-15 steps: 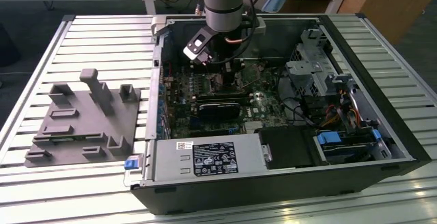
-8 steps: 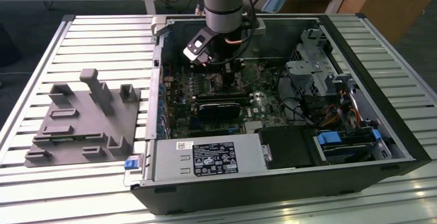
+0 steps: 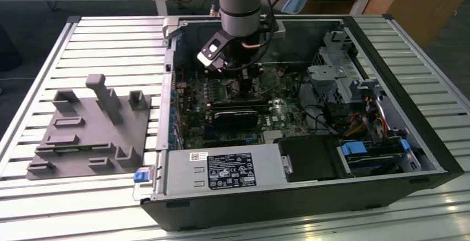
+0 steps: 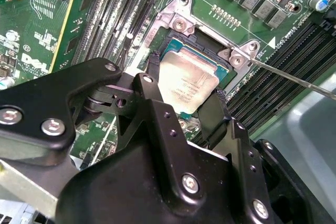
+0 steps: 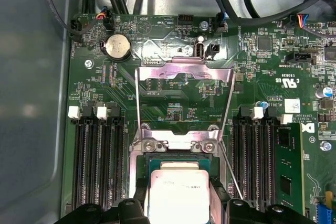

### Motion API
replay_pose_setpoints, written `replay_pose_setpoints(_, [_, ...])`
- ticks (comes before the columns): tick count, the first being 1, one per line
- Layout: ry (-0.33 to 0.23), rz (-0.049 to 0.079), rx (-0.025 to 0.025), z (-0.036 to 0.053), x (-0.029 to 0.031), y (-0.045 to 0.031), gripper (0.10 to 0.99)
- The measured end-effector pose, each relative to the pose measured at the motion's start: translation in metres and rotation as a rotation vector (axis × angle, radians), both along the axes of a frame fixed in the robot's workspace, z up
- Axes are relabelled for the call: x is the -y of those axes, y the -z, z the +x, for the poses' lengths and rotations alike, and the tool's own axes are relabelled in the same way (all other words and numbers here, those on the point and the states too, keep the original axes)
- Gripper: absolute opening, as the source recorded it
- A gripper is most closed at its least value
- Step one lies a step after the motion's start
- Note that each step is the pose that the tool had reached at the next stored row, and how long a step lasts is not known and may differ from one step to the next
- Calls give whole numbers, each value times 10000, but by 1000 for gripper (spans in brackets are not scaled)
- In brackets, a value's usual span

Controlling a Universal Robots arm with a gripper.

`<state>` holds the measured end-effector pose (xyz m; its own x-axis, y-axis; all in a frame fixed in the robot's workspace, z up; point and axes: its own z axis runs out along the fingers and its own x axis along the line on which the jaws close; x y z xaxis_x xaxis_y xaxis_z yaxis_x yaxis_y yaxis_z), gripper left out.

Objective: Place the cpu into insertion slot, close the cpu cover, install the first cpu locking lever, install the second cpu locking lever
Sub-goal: 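Place the cpu into insertion slot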

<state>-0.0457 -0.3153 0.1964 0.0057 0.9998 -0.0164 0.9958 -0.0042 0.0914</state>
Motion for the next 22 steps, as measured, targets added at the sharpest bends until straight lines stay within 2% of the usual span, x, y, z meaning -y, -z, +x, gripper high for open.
replay_pose_setpoints(8, [-2,-1,0,1,0,34,537])
replay_pose_setpoints(19, [-2,0,0,2,0,36,537])
replay_pose_setpoints(21, [-2,-1,0,4,0,37,549])
replay_pose_setpoints(22, [-2,-2,0,4,0,37,612])
